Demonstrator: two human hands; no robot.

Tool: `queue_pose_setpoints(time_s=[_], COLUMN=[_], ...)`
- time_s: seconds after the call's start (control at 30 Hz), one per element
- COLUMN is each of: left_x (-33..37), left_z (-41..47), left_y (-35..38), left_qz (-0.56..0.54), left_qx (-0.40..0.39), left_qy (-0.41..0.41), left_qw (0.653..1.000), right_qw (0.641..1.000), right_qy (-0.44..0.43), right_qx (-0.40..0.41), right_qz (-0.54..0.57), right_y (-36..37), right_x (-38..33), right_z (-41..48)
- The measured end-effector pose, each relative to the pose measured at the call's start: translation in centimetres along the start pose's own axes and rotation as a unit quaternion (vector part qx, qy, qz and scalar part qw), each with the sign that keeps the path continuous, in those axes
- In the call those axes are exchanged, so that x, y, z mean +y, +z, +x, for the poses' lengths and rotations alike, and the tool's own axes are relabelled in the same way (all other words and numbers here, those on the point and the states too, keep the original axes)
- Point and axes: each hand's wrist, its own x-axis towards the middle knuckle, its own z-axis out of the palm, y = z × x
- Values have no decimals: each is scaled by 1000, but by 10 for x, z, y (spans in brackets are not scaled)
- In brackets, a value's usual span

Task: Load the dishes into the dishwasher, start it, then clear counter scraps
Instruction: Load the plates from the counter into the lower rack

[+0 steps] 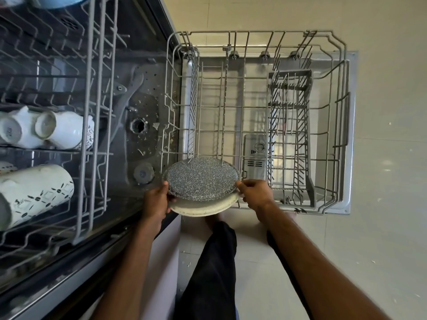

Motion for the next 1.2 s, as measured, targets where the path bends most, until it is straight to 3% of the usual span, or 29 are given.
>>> queue_pose_setpoints(time_s=[0.2,0.33,0.47,0.53,0.67,0.8,1.2], left_x=[-12,-16,-27,-37,-34,-28,-22], left_z=[9,-2,-19,-22,-30,-30,-25], left_y=[-7,0,3,6,14,13,7], left_qz=[120,138,206,184,32,-25,2], left_qx=[75,53,79,82,48,64,54], left_qy=[54,30,37,23,-44,-27,-21], left_qw=[989,989,975,979,997,997,998], right_qw=[996,991,995,997,998,998,997], right_qy=[-19,-12,13,27,39,35,36], right_qx=[51,50,47,41,32,26,34], right_qz=[-67,-120,-84,-58,-42,-50,-66], right_y=[4,2,3,5,8,6,9], right_x=[8,17,24,26,28,29,27], right_z=[-3,-12,-15,-15,-16,-18,-27])
